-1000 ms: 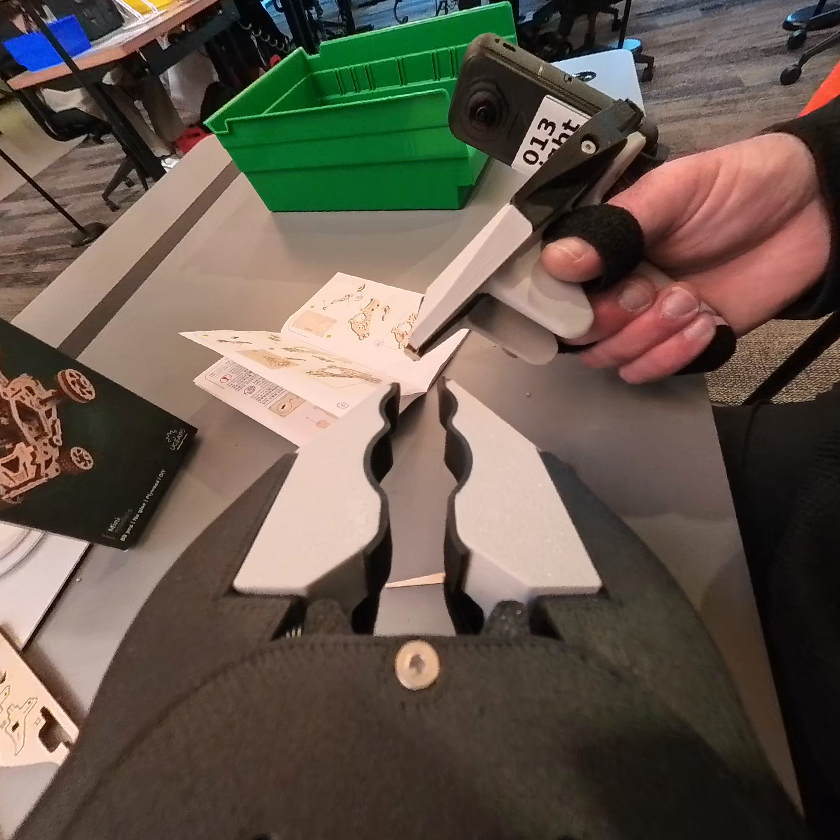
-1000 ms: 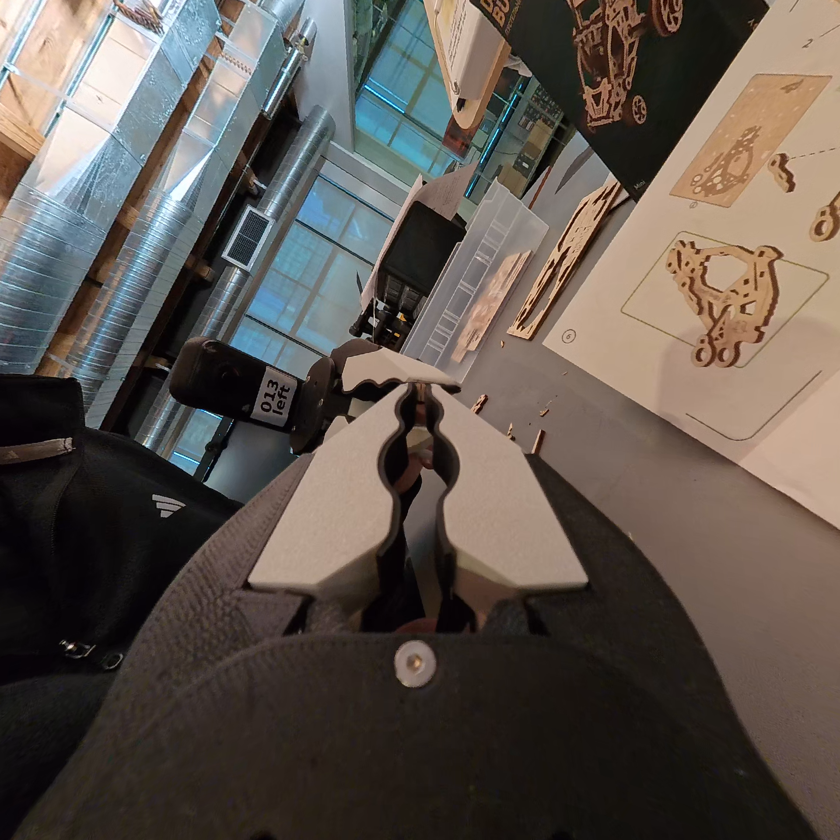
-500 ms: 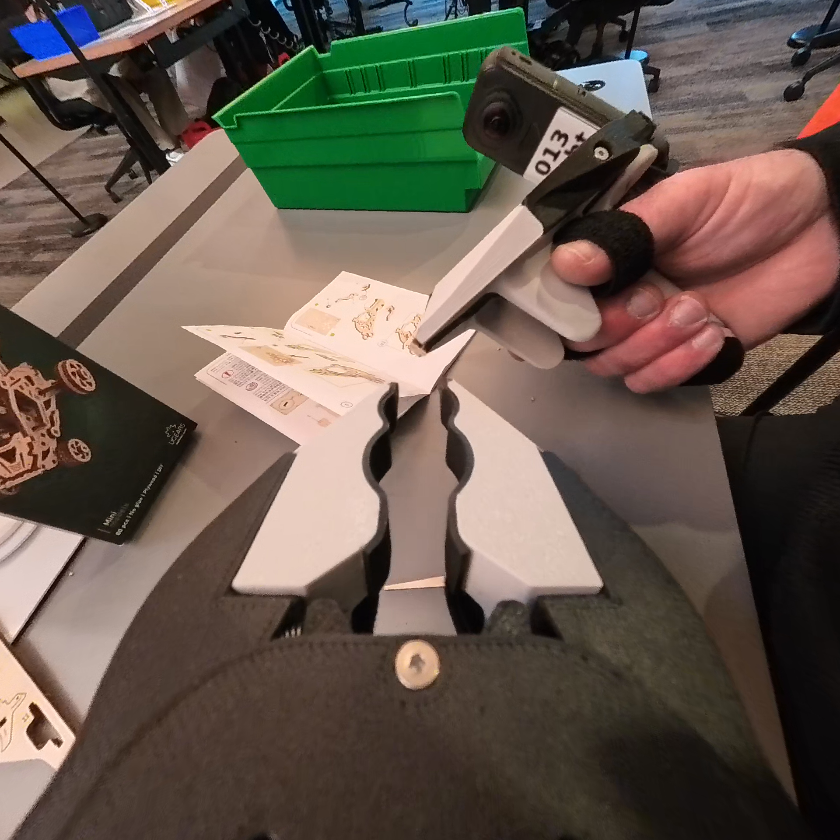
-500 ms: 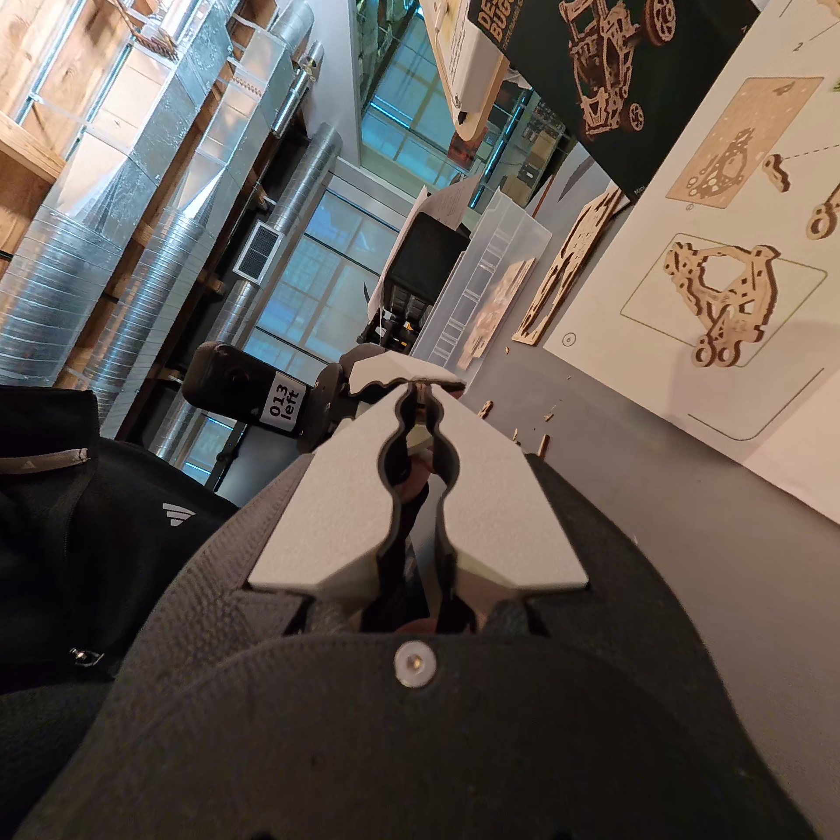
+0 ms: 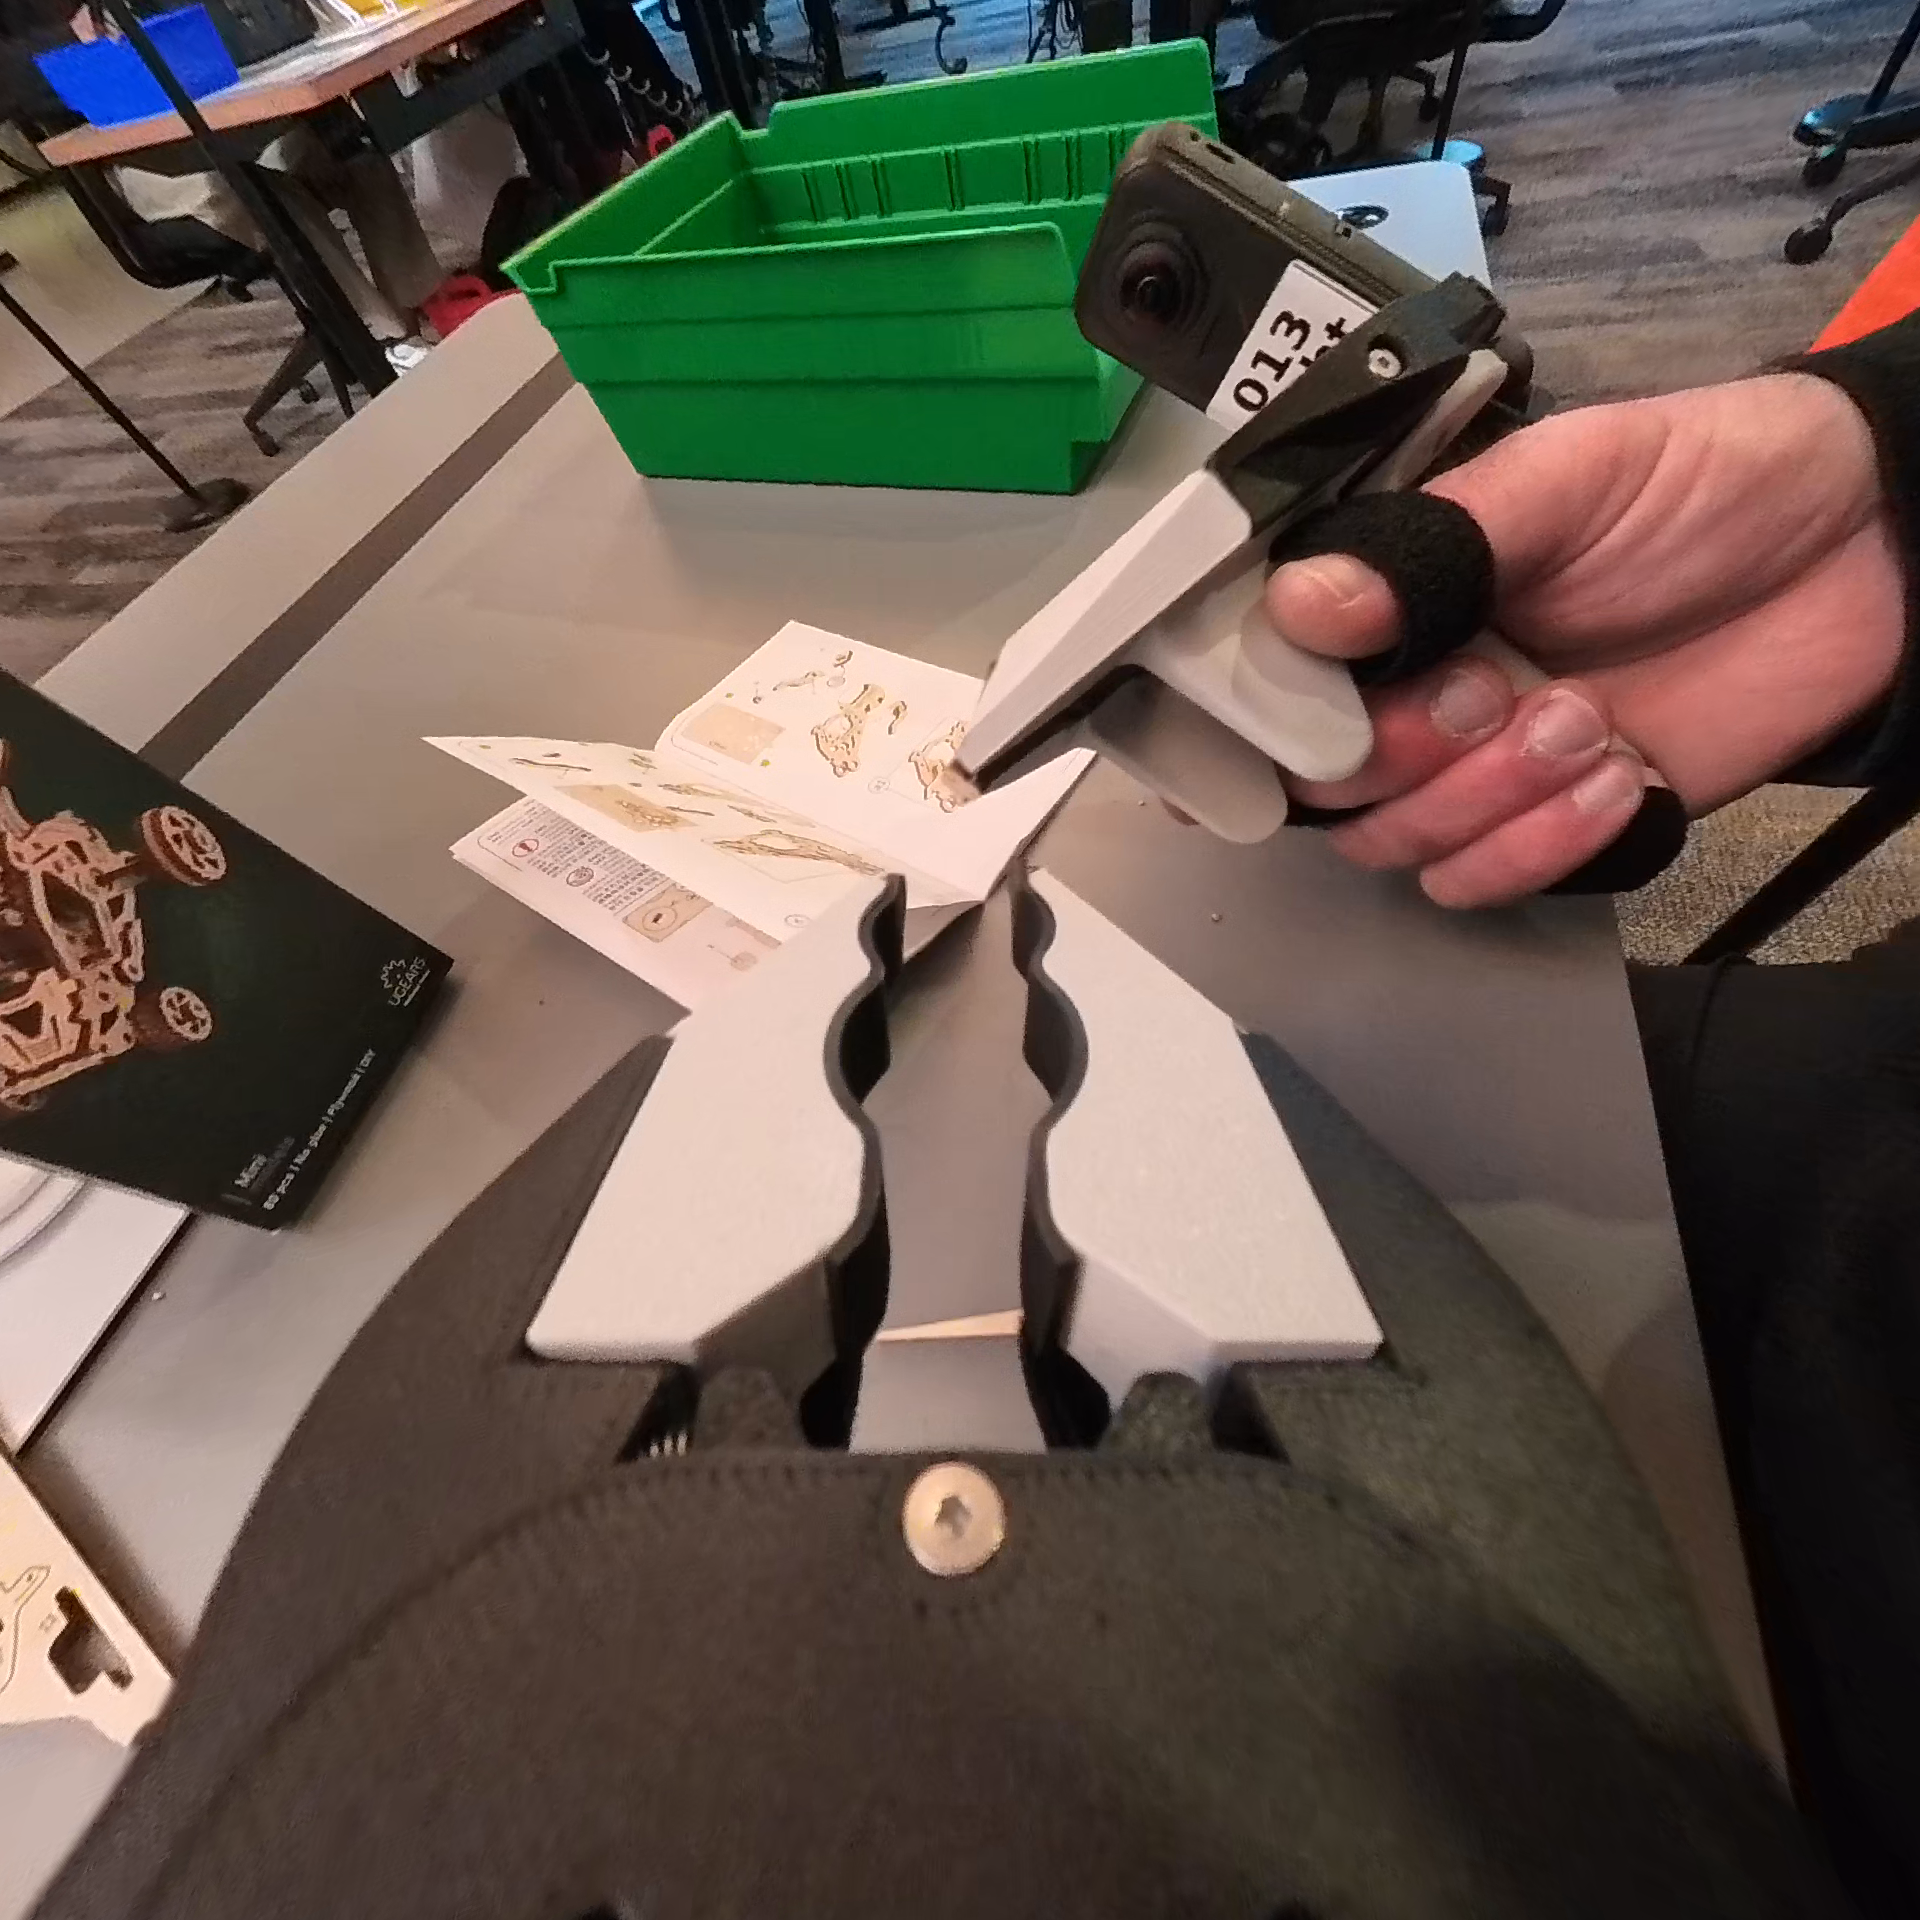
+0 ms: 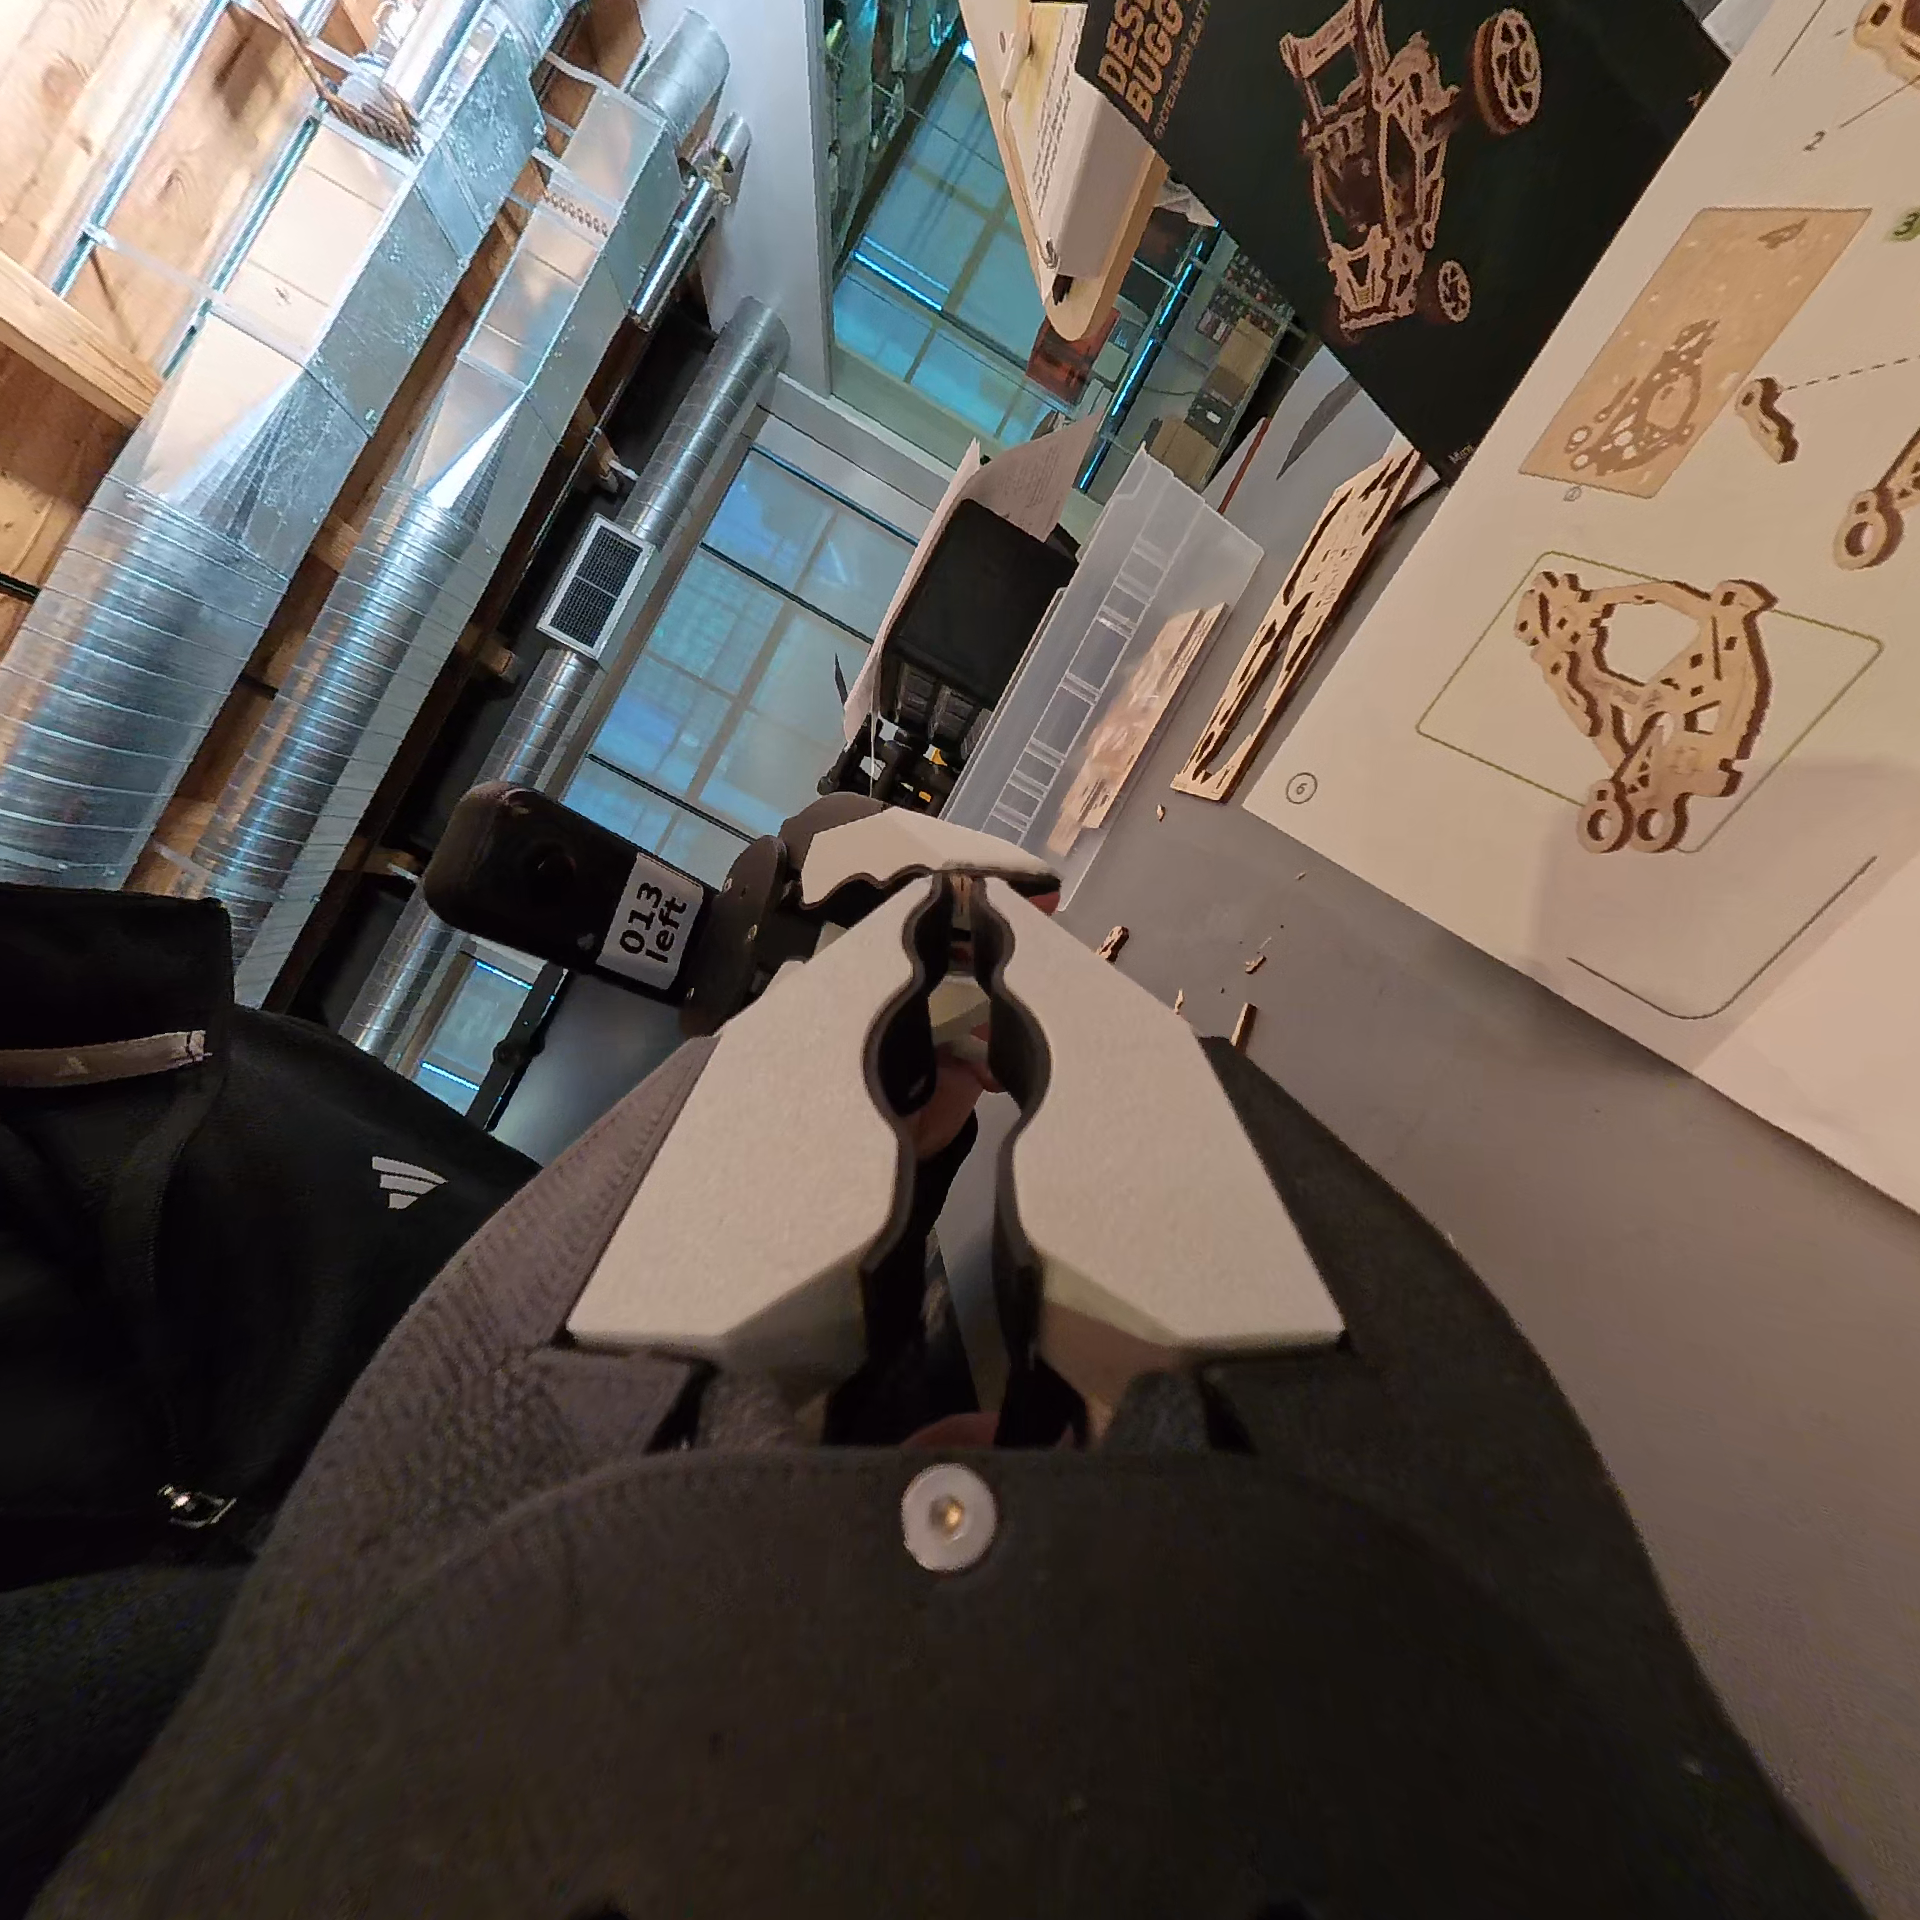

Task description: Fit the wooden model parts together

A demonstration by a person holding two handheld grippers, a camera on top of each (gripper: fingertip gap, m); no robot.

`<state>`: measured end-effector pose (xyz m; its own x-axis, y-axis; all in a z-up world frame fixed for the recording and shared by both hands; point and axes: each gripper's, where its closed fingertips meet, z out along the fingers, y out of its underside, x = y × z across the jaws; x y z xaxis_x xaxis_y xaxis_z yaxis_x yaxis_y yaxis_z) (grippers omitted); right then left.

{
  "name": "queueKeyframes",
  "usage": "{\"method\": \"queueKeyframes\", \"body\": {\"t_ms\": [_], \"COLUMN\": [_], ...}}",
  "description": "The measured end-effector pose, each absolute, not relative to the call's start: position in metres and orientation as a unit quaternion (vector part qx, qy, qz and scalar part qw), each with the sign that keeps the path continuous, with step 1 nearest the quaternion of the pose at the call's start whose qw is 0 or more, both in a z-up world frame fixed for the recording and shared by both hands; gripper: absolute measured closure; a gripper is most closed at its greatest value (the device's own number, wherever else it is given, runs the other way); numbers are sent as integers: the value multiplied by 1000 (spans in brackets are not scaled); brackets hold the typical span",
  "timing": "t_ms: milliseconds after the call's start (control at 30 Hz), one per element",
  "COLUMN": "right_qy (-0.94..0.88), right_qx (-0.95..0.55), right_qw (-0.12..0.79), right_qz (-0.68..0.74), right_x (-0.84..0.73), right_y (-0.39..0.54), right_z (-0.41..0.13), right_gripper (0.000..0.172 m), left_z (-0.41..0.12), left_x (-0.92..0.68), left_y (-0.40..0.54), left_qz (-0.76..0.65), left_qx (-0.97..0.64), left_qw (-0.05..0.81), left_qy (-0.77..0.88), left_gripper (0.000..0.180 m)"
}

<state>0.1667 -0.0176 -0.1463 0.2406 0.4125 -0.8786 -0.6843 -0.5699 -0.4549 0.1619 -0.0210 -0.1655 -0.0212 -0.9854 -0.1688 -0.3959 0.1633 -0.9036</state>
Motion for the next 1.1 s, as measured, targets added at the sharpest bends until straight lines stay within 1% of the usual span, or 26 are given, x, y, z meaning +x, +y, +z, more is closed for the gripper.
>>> {"method": "queueKeyframes", "body": {"t_ms": [33, 167, 333, 433, 533, 767, 933, 1100], "right_qy": [104, 82, -35, -83, -114, -84, -56, -35], "right_qx": [-644, -648, -714, -727, -733, -728, -720, -712], "right_qw": [454, 489, 576, 600, 607, 597, 583, 580], "right_qz": [607, 578, 396, 323, 284, 325, 372, 395], "right_x": [167, 169, 170, 168, 163, 161, 157, 160], "right_y": [-18, -17, -17, -17, -18, -17, -17, -17], "right_z": [-146, -142, -144, -142, -143, -142, -141, -139], "right_gripper": [171, 171, 171, 170, 171, 170, 171, 171], "left_z": [-165, -165, -162, -162, -161, -157, -155, -154], "left_x": [161, 159, 159, 159, 158, 161, 168, 169], "left_y": [-20, -16, -16, -16, -16, -24, -30, -30], "left_qz": [-343, -358, -372, -375, -375, -371, -335, -291], "left_qx": [-553, -568, -573, -573, -572, -551, -529, -511], "left_qw": [432, 426, 425, 424, 427, 436, 465, 491], "left_qy": [624, 605, 594, 592, 592, 607, 626, 643], "left_gripper": [162, 160, 159, 159, 159, 164, 167, 166]}}
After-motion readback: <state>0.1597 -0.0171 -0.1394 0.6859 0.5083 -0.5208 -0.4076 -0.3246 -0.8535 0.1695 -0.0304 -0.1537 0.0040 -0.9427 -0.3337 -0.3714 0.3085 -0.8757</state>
